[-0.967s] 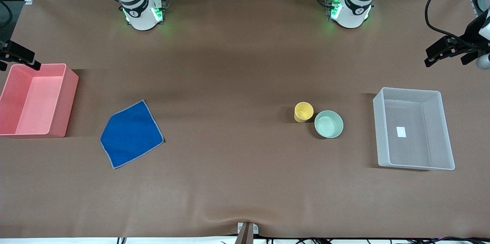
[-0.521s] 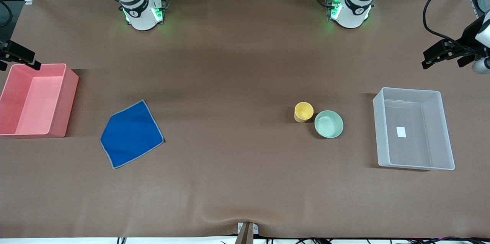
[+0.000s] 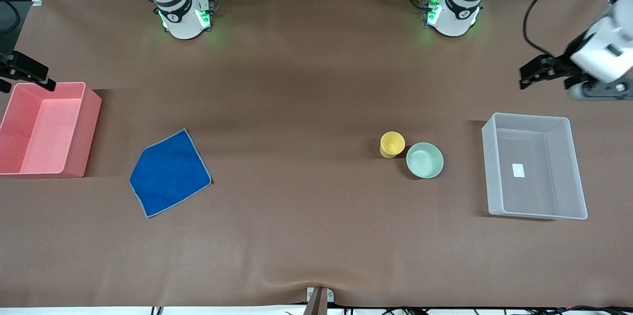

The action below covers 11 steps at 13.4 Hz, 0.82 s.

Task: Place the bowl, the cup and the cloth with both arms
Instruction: 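Move the left gripper toward the cup while the right gripper moves toward the cloth, then lower the left gripper onto the yellow cup while the right gripper reaches the cloth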

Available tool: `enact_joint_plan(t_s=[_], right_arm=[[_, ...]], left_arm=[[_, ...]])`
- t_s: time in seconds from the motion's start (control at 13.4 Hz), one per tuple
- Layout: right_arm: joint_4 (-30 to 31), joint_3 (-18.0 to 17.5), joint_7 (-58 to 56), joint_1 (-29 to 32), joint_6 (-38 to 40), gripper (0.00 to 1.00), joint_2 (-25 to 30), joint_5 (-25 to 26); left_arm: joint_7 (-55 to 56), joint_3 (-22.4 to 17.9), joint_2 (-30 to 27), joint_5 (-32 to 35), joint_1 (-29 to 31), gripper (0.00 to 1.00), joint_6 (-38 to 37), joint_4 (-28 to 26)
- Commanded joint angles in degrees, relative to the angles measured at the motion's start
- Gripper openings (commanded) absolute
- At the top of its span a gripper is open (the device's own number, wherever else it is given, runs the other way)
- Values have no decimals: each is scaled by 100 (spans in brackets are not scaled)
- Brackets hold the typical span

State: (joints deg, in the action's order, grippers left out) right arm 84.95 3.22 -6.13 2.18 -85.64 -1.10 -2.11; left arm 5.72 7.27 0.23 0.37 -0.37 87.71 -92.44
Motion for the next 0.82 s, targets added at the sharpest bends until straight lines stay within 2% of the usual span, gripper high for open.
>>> enact_joint_plan(t_s=[0.0, 0.3, 0.52, 0.74], right_arm=[[-75, -14, 67, -165, -92, 100, -205, 255], [-67, 12, 76, 19, -382, 100, -697, 220], [-49, 21, 164, 80, -813, 100, -1084, 203], [-40, 21, 270, 308, -883, 100, -1445, 176]], left_arm=[[314, 292, 284, -108, -7, 100, 420, -256], [990, 749, 802, -151, -16, 100, 1650, -880], [2121, 1127, 1434, -169, -77, 100, 2362, -925], [3300, 1145, 2023, -81, -437, 100, 2944, -969]])
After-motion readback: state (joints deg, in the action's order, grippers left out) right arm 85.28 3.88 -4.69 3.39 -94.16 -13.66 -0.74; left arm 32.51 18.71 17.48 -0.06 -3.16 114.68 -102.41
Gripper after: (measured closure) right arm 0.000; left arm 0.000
